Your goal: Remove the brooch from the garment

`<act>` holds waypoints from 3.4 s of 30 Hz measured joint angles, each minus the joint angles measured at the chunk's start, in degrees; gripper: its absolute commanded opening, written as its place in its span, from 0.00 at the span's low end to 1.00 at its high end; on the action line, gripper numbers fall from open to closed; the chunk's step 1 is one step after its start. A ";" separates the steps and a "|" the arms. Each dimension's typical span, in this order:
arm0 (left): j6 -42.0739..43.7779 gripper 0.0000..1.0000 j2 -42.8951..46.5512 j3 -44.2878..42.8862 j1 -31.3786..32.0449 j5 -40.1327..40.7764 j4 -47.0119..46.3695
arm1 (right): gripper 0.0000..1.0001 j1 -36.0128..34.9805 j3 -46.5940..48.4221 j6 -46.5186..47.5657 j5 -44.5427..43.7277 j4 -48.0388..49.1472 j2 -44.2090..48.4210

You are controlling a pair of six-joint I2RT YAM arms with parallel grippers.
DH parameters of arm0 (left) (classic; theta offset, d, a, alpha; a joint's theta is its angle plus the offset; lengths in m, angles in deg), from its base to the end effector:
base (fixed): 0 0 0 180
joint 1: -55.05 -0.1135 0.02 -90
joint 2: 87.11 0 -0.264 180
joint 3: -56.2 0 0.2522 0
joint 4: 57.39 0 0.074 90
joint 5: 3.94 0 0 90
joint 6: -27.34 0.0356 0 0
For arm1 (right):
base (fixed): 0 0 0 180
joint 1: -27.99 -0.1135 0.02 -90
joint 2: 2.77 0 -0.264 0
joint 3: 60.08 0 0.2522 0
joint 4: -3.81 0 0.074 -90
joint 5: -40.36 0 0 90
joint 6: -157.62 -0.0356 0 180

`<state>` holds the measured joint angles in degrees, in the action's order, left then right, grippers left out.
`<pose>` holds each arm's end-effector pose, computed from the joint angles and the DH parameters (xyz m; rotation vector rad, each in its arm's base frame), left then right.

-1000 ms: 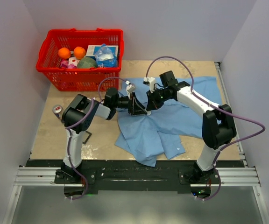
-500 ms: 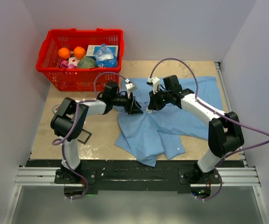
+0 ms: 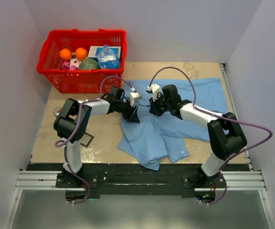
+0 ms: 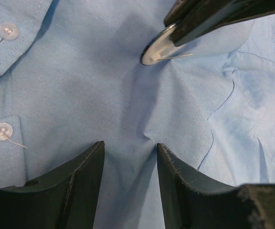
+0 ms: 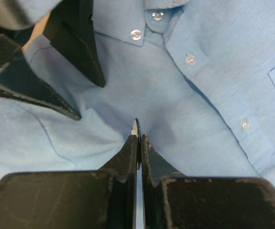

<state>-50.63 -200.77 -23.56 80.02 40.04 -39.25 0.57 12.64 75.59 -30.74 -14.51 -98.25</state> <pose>0.3482 -0.1904 0.1368 1.0770 2.1311 -1.0886 0.3133 0.1755 0.2080 -0.8634 2.1343 0.5530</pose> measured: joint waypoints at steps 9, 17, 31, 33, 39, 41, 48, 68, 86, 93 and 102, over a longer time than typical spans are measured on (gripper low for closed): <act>0.59 0.51 -0.94 -1.01 0.02 -0.42 -0.02 | 0.00 -2.40 -0.42 0.72 -4.52 3.54 -2.40; 0.66 0.50 -1.84 -2.27 0.00 -0.61 0.17 | 0.00 -5.99 -0.35 0.63 -8.68 6.36 -3.78; 6.45 0.47 -0.44 -4.07 -1.33 -0.42 6.10 | 0.00 -1.36 5.86 -2.40 -15.50 6.54 -3.23; 8.59 0.44 0.50 -4.70 -1.16 -1.11 7.45 | 0.00 -0.92 6.86 -2.45 -15.37 6.10 -2.69; 20.26 0.29 0.96 -12.74 2.91 -3.26 16.48 | 0.00 5.53 9.66 -2.47 -13.73 2.03 1.73; 23.63 0.28 0.35 -15.54 4.85 -3.69 19.10 | 0.00 9.05 10.88 -2.51 -13.79 1.79 3.02; 27.56 0.28 -4.28 -17.07 10.05 -3.19 22.34 | 0.00 14.75 11.61 -2.56 -14.43 1.68 6.75; 21.88 0.41 -18.58 -36.83 9.81 -0.35 21.33 | 0.00 15.50 10.69 -1.55 -9.79 -2.75 14.23; 2.43 0.53 16.46 2.05 -3.50 -7.43 10.36 | 0.00 8.59 6.99 2.47 34.93 -8.81 -1.07; -6.21 0.59 13.49 3.61 -1.03 -7.89 2.54 | 0.00 5.92 5.35 4.96 41.09 -15.98 -6.49; -14.53 0.61 5.77 4.70 0.57 -10.43 -2.51 | 0.00 6.47 8.70 13.27 43.60 -30.12 -23.85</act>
<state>-65.17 -195.00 -18.86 80.59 29.61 -41.76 7.04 21.34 88.86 12.86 -44.63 -122.10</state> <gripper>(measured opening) 0.612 0.026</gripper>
